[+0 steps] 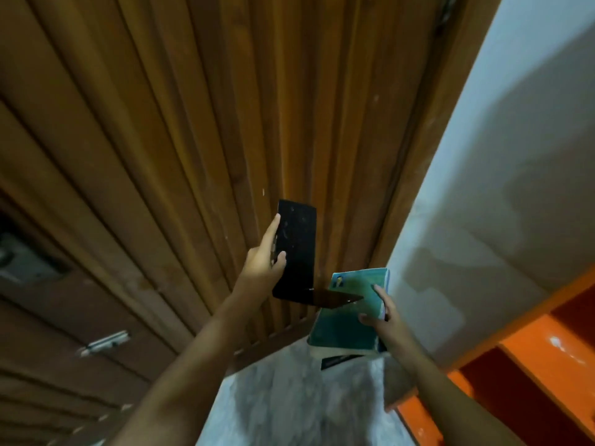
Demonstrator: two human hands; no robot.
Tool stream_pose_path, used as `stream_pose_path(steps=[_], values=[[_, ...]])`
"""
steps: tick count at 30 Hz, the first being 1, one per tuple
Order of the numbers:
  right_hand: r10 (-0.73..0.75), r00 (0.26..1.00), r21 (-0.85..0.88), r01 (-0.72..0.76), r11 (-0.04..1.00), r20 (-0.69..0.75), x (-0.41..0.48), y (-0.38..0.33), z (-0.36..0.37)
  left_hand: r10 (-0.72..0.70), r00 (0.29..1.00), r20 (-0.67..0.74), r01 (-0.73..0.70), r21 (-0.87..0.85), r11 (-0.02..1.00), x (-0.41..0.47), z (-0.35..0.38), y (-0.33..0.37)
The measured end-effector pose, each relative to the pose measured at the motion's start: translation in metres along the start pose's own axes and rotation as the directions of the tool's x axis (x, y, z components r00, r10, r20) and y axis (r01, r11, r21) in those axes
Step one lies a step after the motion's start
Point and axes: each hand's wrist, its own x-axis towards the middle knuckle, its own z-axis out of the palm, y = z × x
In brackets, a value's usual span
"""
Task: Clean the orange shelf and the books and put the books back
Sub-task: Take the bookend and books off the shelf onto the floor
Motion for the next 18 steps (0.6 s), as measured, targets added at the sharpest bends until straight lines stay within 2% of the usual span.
stream_pose_path(steps=[4,11,18], values=[[0.037,0.999,-0.052,-0.037,0.998,-0.002,0.017,0.069,0.017,-0.057,0.998,0.031,0.054,0.081,0.995,-0.029,0.026,-0.063],[0.202,0.979,0.082,-0.202,0.976,0.001,0.045,0.227,0.053,-0.095,0.995,0.037,0.089,0.146,0.985,-0.085,0.094,-0.21],[0.228,0.974,0.101,-0.228,0.969,0.004,0.089,0.389,0.076,-0.151,0.988,0.019,0.146,0.163,0.976,-0.134,0.173,-0.357]])
